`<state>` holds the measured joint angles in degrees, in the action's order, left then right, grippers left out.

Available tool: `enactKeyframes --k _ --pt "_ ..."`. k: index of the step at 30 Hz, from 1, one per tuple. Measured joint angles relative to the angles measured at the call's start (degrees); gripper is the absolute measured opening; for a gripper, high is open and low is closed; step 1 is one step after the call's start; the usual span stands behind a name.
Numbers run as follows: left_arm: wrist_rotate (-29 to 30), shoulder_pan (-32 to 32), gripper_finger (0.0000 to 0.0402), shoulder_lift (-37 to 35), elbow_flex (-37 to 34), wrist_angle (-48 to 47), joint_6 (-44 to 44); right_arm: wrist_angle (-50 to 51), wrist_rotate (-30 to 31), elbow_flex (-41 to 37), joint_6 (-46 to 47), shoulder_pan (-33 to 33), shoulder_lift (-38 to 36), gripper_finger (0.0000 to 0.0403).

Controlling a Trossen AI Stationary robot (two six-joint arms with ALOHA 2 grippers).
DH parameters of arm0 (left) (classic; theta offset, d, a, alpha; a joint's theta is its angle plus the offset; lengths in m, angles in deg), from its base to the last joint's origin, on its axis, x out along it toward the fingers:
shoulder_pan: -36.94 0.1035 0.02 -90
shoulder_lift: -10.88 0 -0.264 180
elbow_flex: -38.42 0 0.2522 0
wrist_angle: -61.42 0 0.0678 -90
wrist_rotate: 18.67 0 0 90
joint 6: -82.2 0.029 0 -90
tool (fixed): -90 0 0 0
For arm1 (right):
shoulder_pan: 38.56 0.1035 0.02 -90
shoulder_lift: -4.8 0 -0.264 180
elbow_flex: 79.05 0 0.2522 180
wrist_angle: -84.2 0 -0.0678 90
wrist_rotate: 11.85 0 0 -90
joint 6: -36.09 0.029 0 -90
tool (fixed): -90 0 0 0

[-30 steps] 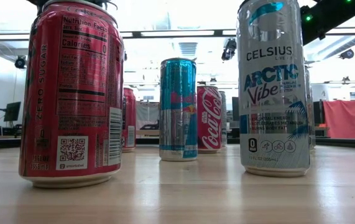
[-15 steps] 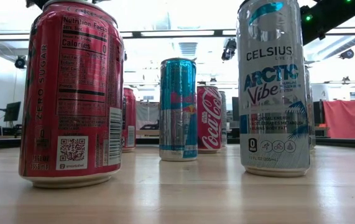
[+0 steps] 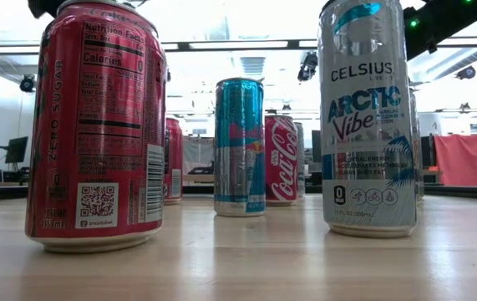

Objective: Place canned beverage on shelf
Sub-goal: Put the top right white and pink soda can on the shelf

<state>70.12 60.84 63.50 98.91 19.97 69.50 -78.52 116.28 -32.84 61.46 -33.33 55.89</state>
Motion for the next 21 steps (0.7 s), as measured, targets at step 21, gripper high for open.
enactKeyframes --k 21 --pt "21.7 0.0 0.0000 7.8 -3.4 7.4 -6.2 0.0 -0.5 0.0 0.7 0.0 0.0 0.0013"
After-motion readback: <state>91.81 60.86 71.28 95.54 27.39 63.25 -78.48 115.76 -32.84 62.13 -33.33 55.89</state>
